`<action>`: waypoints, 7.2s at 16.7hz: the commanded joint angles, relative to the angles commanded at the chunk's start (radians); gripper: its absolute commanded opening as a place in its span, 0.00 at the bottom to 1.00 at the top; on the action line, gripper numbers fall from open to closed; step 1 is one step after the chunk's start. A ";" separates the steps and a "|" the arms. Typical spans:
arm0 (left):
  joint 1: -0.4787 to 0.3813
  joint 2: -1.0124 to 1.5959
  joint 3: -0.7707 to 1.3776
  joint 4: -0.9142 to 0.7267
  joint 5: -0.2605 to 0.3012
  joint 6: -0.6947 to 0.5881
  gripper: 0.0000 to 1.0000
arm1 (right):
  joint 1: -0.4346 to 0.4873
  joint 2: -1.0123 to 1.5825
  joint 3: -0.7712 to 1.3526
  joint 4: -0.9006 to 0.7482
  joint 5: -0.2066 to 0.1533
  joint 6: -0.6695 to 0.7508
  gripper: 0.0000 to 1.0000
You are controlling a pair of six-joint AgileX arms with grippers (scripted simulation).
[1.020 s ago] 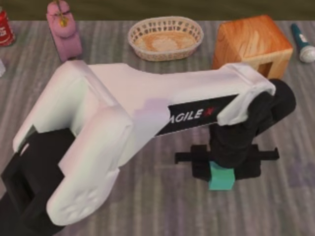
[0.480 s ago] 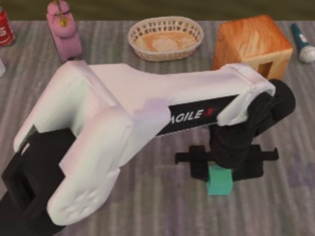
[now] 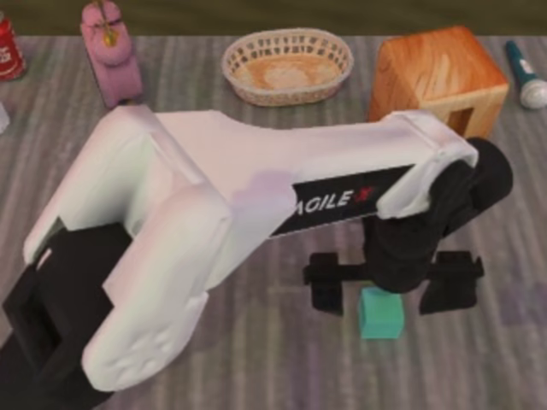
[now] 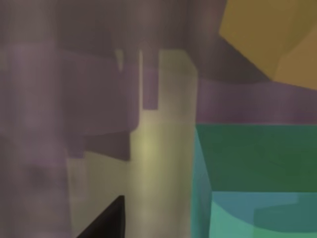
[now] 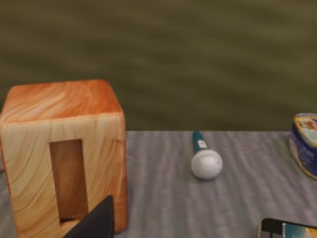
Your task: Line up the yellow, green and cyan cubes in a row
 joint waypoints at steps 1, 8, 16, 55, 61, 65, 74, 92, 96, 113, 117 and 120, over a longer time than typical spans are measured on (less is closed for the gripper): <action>0.000 0.000 0.000 0.000 0.000 0.000 1.00 | 0.000 0.000 0.000 0.000 0.000 0.000 1.00; 0.002 -0.010 0.069 -0.076 -0.001 -0.003 1.00 | 0.000 0.000 0.000 0.000 0.000 0.000 1.00; 0.014 -0.041 0.207 -0.248 -0.001 -0.005 1.00 | 0.000 0.000 0.000 0.000 0.000 0.000 1.00; 1.008 -2.389 -1.924 1.089 0.020 0.974 1.00 | 0.530 2.069 1.644 -1.148 0.002 0.729 1.00; 1.008 -2.389 -1.924 1.089 0.020 0.974 1.00 | 0.532 2.123 1.544 -0.989 0.002 0.729 1.00; 1.008 -2.389 -1.924 1.089 0.020 0.974 1.00 | 0.534 2.176 1.456 -0.848 0.003 0.731 1.00; 1.008 -2.389 -1.924 1.089 0.020 0.974 1.00 | 0.534 2.182 1.447 -0.836 0.003 0.732 0.70; 1.008 -2.389 -1.924 1.089 0.020 0.974 1.00 | 0.532 2.160 1.450 -0.849 0.013 0.725 0.00; 1.008 -2.389 -1.924 1.089 0.020 0.974 1.00 | 0.536 2.137 1.499 -0.925 0.015 0.725 0.00; 1.008 -2.389 -1.924 1.089 0.020 0.974 1.00 | 0.742 2.037 1.601 -1.139 0.017 0.807 0.00; 1.008 -2.389 -1.924 1.089 0.020 0.974 1.00 | 0.825 2.016 1.602 -1.154 0.018 0.839 0.00; 1.008 -2.389 -1.924 1.089 0.020 0.974 1.00 | 0.821 2.021 1.603 -1.152 0.016 0.840 0.00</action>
